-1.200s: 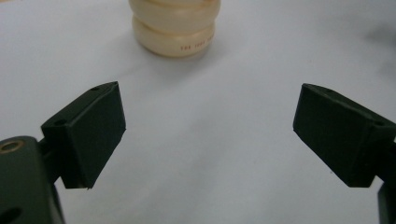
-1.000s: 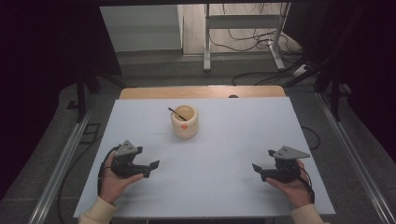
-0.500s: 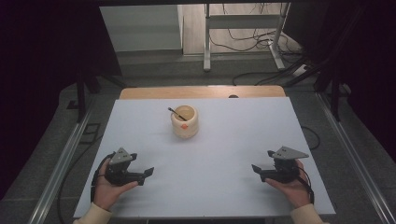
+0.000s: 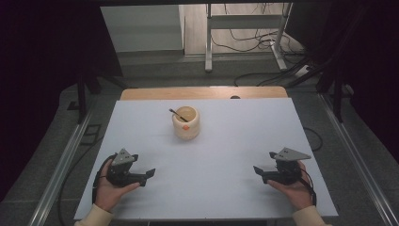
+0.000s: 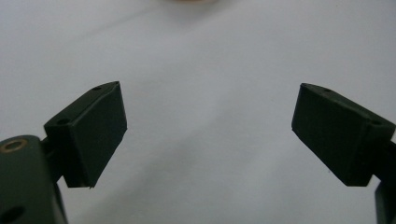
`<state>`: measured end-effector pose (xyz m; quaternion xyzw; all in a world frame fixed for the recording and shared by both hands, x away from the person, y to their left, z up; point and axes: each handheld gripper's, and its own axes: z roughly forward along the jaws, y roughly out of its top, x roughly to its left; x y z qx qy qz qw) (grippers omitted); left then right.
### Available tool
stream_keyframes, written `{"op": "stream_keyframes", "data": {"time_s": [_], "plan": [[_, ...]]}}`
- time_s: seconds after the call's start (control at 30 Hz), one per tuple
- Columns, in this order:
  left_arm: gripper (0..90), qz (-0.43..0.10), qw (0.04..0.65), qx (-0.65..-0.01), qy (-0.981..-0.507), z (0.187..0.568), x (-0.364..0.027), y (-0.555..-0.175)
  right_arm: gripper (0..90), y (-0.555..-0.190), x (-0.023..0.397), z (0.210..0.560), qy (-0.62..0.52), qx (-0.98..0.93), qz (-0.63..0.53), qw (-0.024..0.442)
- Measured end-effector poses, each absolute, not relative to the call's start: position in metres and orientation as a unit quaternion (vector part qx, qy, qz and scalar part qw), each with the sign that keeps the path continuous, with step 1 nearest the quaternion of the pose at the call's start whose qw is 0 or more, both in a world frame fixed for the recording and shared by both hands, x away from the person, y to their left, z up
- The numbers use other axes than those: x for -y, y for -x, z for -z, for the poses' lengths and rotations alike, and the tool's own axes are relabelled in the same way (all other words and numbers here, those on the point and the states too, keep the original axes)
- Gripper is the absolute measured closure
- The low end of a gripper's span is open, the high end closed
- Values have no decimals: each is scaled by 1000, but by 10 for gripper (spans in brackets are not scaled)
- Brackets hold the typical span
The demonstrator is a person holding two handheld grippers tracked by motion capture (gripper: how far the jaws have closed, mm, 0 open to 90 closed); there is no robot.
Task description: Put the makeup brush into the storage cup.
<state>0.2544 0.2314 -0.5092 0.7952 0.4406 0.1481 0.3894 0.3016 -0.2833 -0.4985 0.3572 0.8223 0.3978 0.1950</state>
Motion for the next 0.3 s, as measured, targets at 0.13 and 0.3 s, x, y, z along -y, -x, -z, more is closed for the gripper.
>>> {"op": "stream_keyframes", "data": {"time_s": [0.13,0.3], "plan": [[106,-150,388,-440,-796,510,-231,-254,155,-302,283,498,-357,-822,-399,195],[104,-159,389,-436,-796,510,-231,-254,153,-303,283,499,-358,-822,-398,195]]}}
